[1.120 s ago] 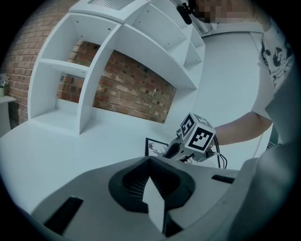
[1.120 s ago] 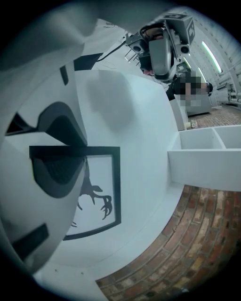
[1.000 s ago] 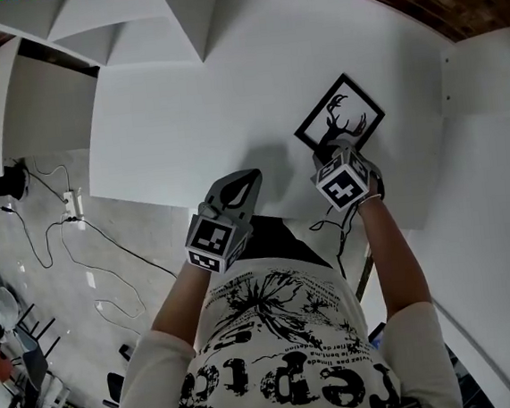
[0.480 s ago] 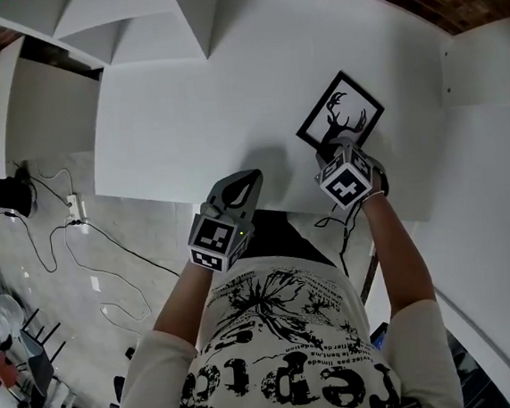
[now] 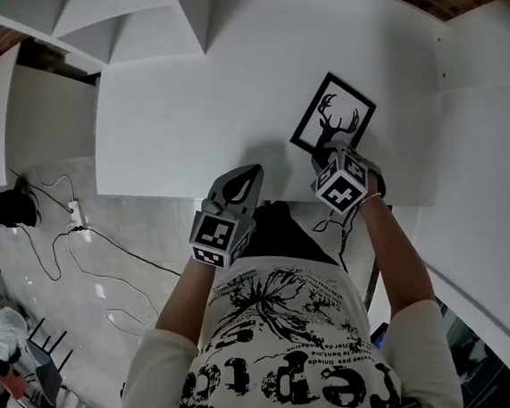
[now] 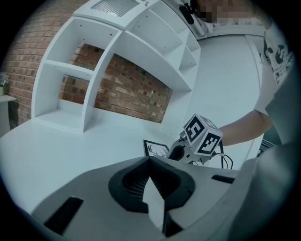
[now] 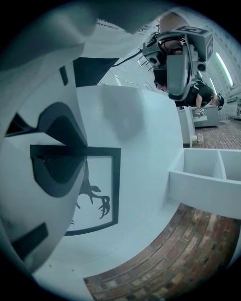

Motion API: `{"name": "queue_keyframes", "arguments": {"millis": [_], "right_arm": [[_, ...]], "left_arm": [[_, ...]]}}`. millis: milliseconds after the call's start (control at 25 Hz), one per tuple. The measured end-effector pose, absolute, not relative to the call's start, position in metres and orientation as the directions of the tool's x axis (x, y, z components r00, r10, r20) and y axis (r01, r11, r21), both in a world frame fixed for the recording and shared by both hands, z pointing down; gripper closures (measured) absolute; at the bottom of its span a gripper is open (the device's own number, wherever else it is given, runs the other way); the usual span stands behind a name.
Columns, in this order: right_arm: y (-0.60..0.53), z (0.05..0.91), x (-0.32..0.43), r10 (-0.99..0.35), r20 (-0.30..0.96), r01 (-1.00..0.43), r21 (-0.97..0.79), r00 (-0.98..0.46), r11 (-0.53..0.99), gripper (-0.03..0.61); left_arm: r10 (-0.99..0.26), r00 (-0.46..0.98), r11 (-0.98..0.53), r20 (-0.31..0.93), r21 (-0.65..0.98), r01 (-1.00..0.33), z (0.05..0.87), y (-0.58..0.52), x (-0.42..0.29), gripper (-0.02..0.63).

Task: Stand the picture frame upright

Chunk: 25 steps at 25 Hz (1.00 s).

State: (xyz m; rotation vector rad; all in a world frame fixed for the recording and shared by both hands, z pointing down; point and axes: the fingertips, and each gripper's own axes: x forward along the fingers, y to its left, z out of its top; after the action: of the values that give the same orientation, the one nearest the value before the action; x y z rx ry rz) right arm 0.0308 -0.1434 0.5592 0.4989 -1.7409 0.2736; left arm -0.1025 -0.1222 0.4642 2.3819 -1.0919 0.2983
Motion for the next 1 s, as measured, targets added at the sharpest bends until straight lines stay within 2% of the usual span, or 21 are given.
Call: {"name": "queue_keyframes", "arguments": {"millis": [360,1000], "right_arm": [[-0.116,0.558,0.023,-0.184,0.966,-0.43,0.09,-0.183,0.898,0.506],[-0.053,0.555,0.025,-0.131,0.962,-0.29,0.058,-0.239,0.955,0.506]], "left_arm": [[-0.622,0.687,-0.595,0.375,0.345,-0.726,0.463,-0.099,-0.101,0.607],[-0.648,0.617,-0.485,0.446,0.382,-0.786,0.484,-0.052,-0.081,0.607]]}}
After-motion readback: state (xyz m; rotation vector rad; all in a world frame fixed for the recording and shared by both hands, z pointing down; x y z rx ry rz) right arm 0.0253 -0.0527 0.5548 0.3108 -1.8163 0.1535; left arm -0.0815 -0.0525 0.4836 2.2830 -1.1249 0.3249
